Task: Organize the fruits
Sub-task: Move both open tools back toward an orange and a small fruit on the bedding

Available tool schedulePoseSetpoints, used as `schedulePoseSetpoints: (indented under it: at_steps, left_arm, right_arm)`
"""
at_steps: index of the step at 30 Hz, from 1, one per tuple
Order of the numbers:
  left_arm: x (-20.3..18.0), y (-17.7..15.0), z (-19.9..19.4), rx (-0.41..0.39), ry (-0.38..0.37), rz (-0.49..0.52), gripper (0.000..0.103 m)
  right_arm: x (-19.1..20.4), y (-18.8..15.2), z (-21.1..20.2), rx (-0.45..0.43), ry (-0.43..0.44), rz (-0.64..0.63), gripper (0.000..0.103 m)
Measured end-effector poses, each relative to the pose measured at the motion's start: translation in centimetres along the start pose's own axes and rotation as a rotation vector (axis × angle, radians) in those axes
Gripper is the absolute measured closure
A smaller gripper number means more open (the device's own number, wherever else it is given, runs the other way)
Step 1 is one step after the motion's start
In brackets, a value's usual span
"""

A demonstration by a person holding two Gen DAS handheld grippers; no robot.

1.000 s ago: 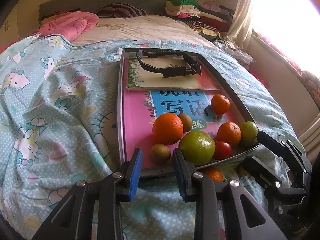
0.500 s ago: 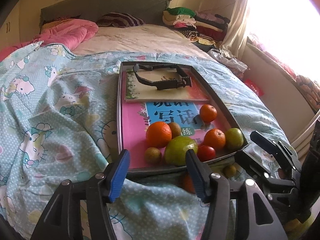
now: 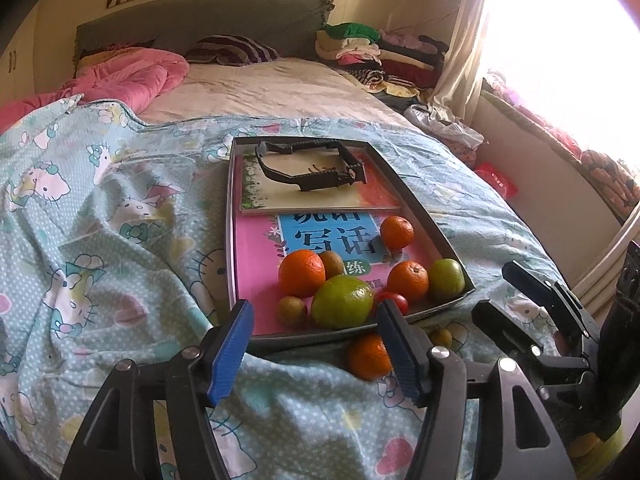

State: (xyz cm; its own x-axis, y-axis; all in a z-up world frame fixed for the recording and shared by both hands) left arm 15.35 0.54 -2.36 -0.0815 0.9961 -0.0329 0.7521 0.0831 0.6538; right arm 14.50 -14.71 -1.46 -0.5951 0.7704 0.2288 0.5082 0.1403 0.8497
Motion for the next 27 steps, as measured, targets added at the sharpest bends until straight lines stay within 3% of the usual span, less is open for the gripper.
schedulePoseSetpoints:
  at_steps: [6,13,18,25,27]
  left_arm:
    - [-0.5,-0.4,-0.3,0.001,-0.013,0.01,0.039]
    - [-1.7,-1.4,-0.4,0.01,-0.021,0.042,0.039]
    - [-2.5,-2.3,-0.3,0.026,-0.029,0.062,0.039]
    - [-3.5,-3.4,0.6,0.049,-0.025,0.088,0.039]
    - [-3.7,-3.8,1.1,0.06,-0.022,0.095,0.039]
  right_arm:
    - [-0.9,-1.1,-0.2,0.052,-0.027,0.048,0.02]
    - [0.0,-3.1,0.8,0.141,-0.022,0.033,0.019]
    - [-0.1,-4.8,2.0,0.22,-0.066,0.019,0.019]
    - [-2.0,-5.8,2.5,0.224,-0.084,0.076,0.019]
    - [-2.4,-6.1,2.8,0.237,-0.081,0.087,0.024]
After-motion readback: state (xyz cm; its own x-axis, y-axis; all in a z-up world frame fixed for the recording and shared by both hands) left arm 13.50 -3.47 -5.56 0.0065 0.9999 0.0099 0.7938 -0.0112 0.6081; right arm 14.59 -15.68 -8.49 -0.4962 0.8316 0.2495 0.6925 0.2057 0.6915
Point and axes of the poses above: each gripper's, at about its wrist camera, not at the fingertips, and z roughly the way its jaws point, x to its left, y to its top, the point moved 9 cm from there along z, roughly the way its jaws point, and after that the axes turned 11 degrees about y, right-handed, at the moved point
